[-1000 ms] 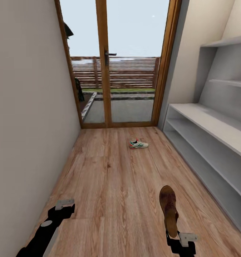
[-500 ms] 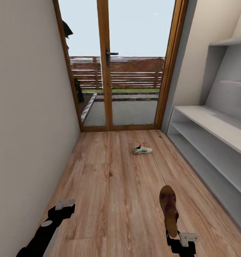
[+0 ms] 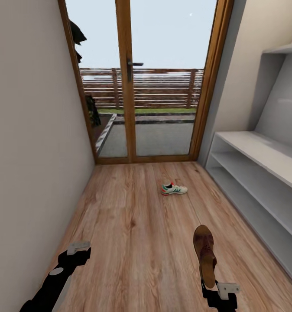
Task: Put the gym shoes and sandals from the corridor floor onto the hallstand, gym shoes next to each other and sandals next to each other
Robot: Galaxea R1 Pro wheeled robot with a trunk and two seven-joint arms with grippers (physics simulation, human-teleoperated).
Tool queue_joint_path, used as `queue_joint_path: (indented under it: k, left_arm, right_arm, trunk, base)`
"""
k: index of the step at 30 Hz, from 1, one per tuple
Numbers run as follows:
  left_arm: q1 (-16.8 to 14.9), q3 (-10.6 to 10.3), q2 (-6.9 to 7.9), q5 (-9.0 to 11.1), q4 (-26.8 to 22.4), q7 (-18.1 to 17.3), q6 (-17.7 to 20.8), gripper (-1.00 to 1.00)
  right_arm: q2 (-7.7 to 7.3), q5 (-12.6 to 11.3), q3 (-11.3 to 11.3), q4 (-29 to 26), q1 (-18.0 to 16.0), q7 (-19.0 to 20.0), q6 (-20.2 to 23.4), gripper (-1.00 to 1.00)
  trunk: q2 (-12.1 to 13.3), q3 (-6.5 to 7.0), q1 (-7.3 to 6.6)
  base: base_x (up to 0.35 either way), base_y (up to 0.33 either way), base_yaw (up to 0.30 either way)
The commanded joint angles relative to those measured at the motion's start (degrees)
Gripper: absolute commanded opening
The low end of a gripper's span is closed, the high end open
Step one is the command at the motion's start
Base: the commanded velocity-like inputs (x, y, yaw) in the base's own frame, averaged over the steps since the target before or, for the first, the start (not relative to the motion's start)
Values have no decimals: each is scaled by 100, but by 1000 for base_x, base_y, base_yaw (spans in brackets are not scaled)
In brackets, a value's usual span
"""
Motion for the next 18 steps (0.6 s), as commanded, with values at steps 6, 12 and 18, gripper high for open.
queue_joint_path:
  k: [6,12,18]
  left_arm:
    - [-1,-4,1,2,-9,17,31,100]
    - [-1,-4,1,2,-9,17,30,100]
    - [-1,-4,1,2,-9,17,27,100]
  right_arm:
    - [0,-17,-2,2,-3,-1,-15,-100]
    - [0,-17,-2,2,-3,-1,-10,-100]
    - [0,-17,-2,2,-3,-1,-10,-100]
  trunk:
    - [-2,-5,2]
    - [-2,-5,2]
    - [-2,-5,2]
  base:
    - [339,0,-1]
    - [339,39,-134]
    - [325,123,-269]
